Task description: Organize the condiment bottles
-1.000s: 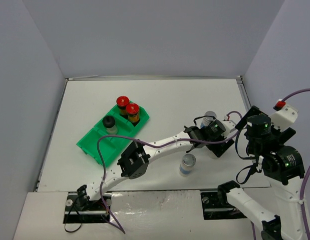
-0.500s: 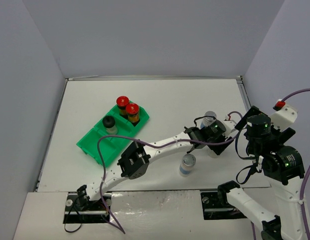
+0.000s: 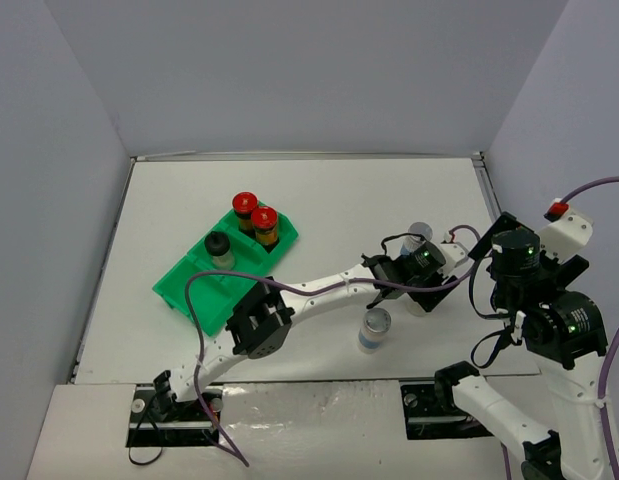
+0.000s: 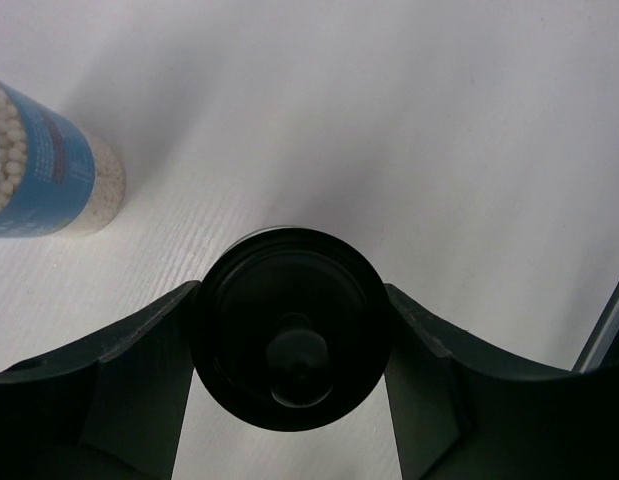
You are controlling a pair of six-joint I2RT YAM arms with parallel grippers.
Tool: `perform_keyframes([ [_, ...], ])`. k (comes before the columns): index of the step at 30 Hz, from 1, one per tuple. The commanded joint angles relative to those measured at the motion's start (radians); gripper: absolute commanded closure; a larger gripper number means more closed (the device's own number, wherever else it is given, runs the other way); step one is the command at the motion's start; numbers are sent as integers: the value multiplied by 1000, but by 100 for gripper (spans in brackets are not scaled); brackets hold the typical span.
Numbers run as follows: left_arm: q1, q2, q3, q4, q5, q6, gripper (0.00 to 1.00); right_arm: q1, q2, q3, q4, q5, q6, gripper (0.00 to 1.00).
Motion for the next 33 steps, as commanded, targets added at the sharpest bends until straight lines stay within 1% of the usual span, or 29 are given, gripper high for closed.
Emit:
perform_keyframes([
  [1,2,-181,-21,84,-34,20,100,-6,28,55,26,37,-4,0],
  [5,7,-220,-66,97,-46,27,100,-5,52,111,26,54,-21,0],
  [9,9,-233,-73,95,-50,32,100,-6,90,196,33,76,-55,0],
  [13,13,-248,-77,96,-69,32,100,-6,137,275,78,74,-114,0],
  [16,31,-285,-92,93,-96,33,100,-6,170,346,91,68,-137,0],
  [19,56,-323,-110,84,-125,36,100,-6,201,381,96,67,-152,0],
  [22,88,-365,-111,44,-143,49,100,-6,208,384,103,66,-159,0],
  [27,123,-458,-135,-14,-201,80,100,-6,209,337,125,60,-156,0],
  [33,185,-546,-133,-146,-334,84,100,-6,214,307,158,48,-155,0],
])
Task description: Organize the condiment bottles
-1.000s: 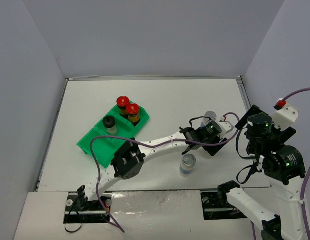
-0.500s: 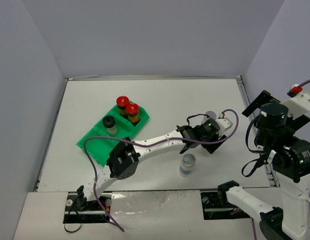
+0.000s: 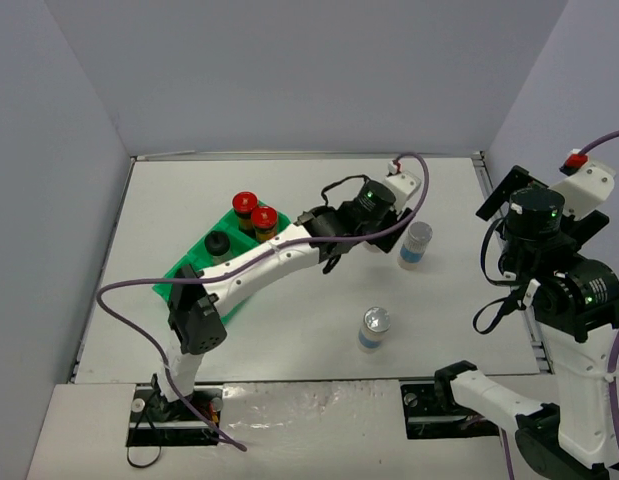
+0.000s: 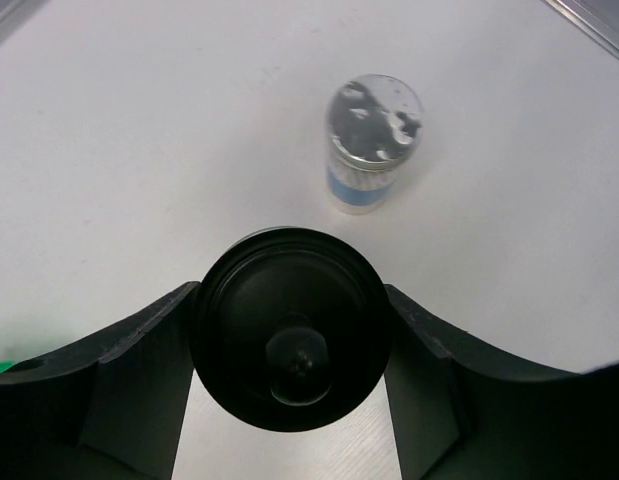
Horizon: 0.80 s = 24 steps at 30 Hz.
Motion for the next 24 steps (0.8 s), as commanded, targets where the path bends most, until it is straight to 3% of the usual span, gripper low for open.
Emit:
perform_keyframes([
  [1,44,-159,32,-63,-158,15,100,-6,23,-8,84,13,-17,0],
  [8,143,-363,-204,-137,-325,-87,100,-6,43,-33,123,-14,-23,0],
  [17,220,-563,-485,-116,-387,-156,100,-4,60,-81,163,-48,-22,0],
  [24,287,-643,-646,-78,-359,-198,100,-4,50,-127,181,-55,-19,0],
])
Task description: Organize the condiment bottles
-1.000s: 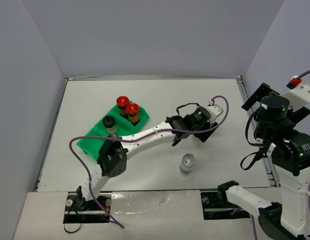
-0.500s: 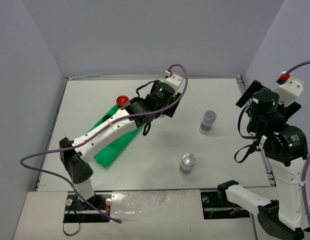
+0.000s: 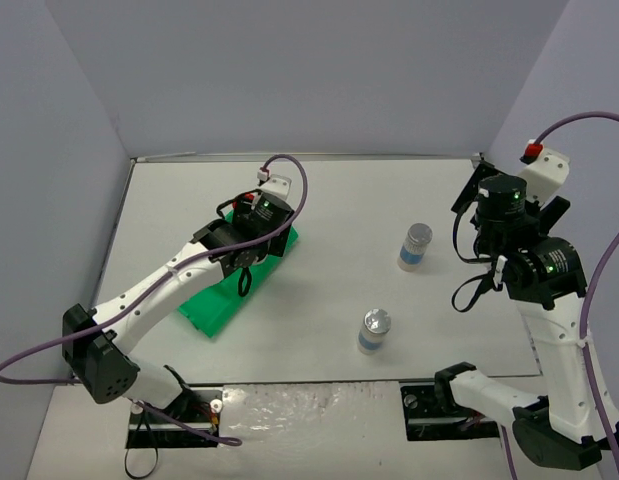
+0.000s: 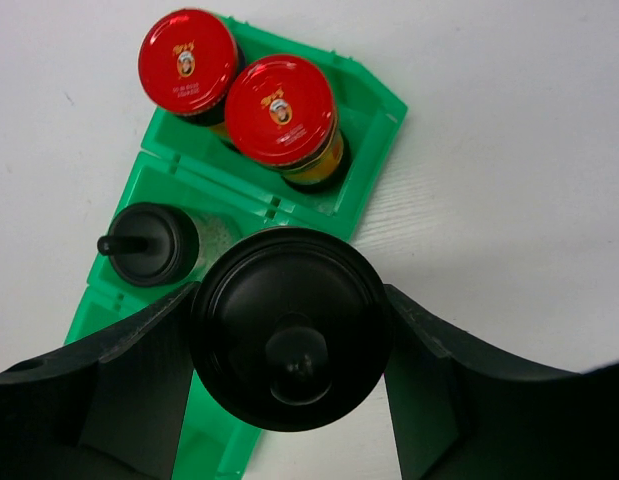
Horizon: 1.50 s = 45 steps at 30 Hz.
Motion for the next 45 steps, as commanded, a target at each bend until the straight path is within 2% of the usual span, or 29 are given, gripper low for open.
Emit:
perform_keyframes([
  [1,43,-85,-22,93,-29,-45,100,-4,-4,-18,71,8,-4,0],
  [10,106,-132,-157,170,32,-81,100,-5,-13,-58,85,-4,-4,0],
  [20,150,-116,-259,285,84,-102,100,-6,-25,-89,99,-16,-5,0],
  [32,166,-46,-281,351,65,-93,100,-4,-50,-116,103,-24,-13,0],
  [45,203,-47,-304,360,50,-86,100,-5,-57,-127,102,-32,-16,0],
])
